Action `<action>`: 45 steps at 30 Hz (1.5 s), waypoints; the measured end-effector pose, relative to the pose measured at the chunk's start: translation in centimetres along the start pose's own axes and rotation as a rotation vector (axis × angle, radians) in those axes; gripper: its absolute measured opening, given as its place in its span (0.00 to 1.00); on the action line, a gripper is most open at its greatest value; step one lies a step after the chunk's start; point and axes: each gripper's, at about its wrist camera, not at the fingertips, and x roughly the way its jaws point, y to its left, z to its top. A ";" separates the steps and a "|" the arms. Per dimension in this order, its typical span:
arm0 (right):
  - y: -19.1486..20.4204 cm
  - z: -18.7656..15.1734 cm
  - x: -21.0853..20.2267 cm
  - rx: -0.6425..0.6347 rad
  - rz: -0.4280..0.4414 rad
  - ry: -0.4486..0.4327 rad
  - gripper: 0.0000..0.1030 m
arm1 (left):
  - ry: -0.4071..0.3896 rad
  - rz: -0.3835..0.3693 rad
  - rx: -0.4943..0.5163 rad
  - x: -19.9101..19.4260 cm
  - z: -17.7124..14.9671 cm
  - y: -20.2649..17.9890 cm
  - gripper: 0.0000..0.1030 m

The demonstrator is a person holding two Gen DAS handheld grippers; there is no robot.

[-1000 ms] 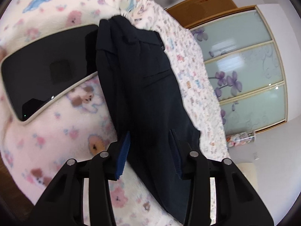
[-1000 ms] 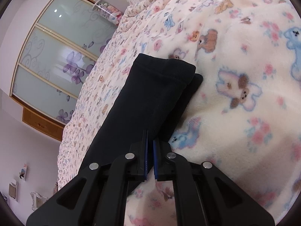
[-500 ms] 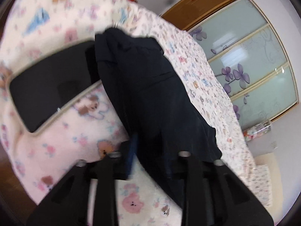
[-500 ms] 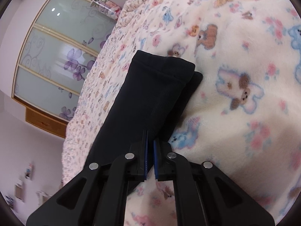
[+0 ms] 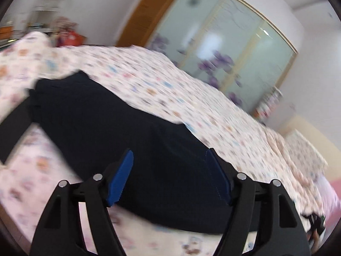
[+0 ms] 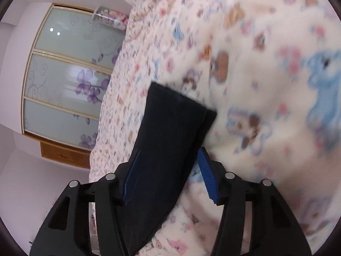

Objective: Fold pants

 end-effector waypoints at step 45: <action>35.7 -40.3 26.4 -1.688 0.287 0.692 0.07 | -0.042 -0.258 0.077 5.6 -6.7 1.2 0.98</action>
